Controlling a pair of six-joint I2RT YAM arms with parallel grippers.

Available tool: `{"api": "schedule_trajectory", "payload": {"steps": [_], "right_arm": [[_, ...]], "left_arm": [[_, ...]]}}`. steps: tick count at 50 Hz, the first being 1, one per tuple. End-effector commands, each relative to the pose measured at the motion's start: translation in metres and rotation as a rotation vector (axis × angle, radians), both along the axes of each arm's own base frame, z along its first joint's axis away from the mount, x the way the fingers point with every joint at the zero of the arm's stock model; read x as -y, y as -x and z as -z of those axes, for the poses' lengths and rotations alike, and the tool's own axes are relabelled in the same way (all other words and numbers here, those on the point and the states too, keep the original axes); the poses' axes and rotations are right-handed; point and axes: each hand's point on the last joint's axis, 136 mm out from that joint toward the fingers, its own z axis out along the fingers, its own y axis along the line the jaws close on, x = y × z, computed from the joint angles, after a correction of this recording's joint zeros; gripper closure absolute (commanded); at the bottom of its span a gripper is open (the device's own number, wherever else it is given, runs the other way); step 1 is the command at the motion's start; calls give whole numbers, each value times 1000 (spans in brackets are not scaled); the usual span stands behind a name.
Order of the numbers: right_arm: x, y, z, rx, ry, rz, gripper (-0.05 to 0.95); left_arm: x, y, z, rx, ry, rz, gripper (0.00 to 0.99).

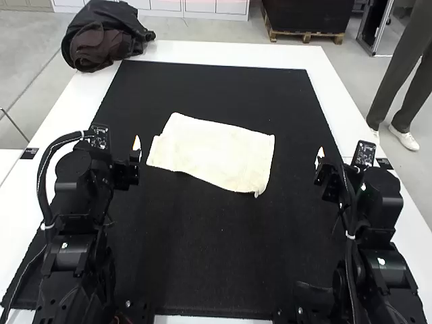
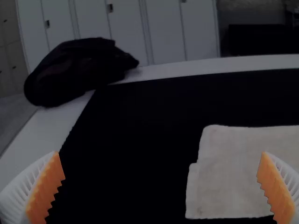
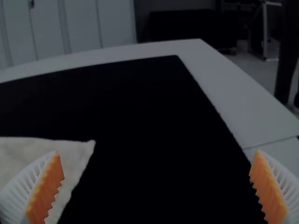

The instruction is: Fold the towel.

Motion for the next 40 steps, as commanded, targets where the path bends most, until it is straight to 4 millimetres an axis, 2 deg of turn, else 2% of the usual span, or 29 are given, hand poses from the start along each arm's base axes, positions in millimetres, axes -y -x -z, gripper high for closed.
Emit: {"api": "schedule_trajectory", "payload": {"steps": [1, 40], "right_arm": [[4, 0, 0, 8, -10, 18, -20], [4, 0, -1, 10, -10, 18, -20]], "left_arm": [[-3, 0, 0, 8, 7, -12, 28], [-3, 1, -1, 9, 7, -12, 28]]}}
